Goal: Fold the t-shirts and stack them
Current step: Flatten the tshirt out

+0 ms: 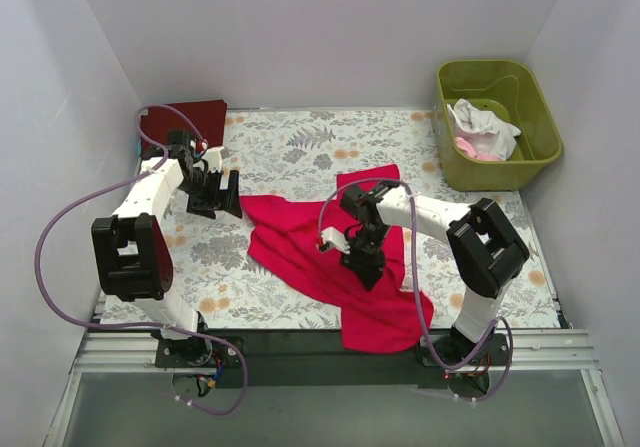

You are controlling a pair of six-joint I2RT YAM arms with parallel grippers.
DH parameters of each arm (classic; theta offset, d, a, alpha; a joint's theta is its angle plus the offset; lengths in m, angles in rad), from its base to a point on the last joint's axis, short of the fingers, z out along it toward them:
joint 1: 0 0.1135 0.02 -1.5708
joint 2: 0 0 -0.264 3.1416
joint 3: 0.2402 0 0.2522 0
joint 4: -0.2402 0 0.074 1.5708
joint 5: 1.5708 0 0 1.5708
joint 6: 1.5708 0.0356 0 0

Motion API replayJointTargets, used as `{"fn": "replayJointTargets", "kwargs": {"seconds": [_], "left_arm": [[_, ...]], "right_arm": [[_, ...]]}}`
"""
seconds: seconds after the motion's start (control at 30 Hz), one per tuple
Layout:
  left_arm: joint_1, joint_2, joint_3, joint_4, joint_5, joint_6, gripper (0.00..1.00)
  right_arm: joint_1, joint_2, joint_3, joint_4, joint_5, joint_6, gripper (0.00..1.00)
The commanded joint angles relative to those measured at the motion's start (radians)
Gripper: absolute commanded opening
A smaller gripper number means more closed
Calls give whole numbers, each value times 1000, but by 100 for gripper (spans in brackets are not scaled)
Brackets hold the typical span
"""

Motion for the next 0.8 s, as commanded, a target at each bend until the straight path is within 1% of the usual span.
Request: {"fn": "replayJointTargets", "kwargs": {"seconds": [0.0, 0.03, 0.07, 0.1, 0.13, 0.17, 0.2, 0.23, 0.27, 0.3, 0.33, 0.37, 0.4, 0.43, 0.5, 0.57, 0.63, 0.77], "left_arm": [[4, -5, 18, -3, 41, 42, 84], [4, -3, 15, 4, 52, 42, 84], [5, 4, 14, 9, 53, 42, 84], [5, 12, 15, 20, 55, 43, 84], [5, 30, 18, 23, 59, 37, 84], [5, 38, 21, 27, 61, 34, 84], [4, 44, 27, 33, 67, 31, 84], [5, 55, 30, 40, 73, 17, 84], [5, 60, 37, 50, 78, 11, 84], [4, 66, 44, 52, 82, 2, 84], [5, 79, 49, 53, 89, -10, 83], [5, 86, 52, 53, 89, -15, 83], [4, 89, 57, 55, 89, -20, 83], [4, 90, 57, 60, 89, -29, 83], [4, 92, 52, 72, 76, -37, 83], [5, 95, 47, 84, 54, -49, 83], [4, 95, 32, 96, 34, -53, 84], [4, 106, 18, 129, 3, -60, 85]], "right_arm": [[-108, -38, 172, -123, -186, 13, 36], [-149, 6, 294, -134, -192, 27, 39], [-229, 32, 353, -143, -190, 59, 41], [-266, 60, 422, -148, -178, 82, 42], [-303, 113, 528, -137, -140, 110, 44], [-366, 139, 582, -130, -125, 159, 46], [-392, 158, 614, -111, -100, 182, 48], [-412, 182, 651, -63, -30, 197, 52], [-438, 190, 659, -30, 9, 220, 54], [-449, 198, 667, 0, 86, 242, 56], [-470, 221, 699, 48, 118, 257, 61], [-478, 238, 716, 63, 148, 286, 62], [-484, 273, 737, 77, 214, 296, 69], [-489, 291, 751, 100, 249, 305, 74], [-503, 345, 788, 114, 320, 320, 77], [-517, 376, 800, 134, 357, 337, 80], [-529, 413, 797, 139, 365, 339, 82], [-543, 465, 791, 140, 354, 345, 82]]}}
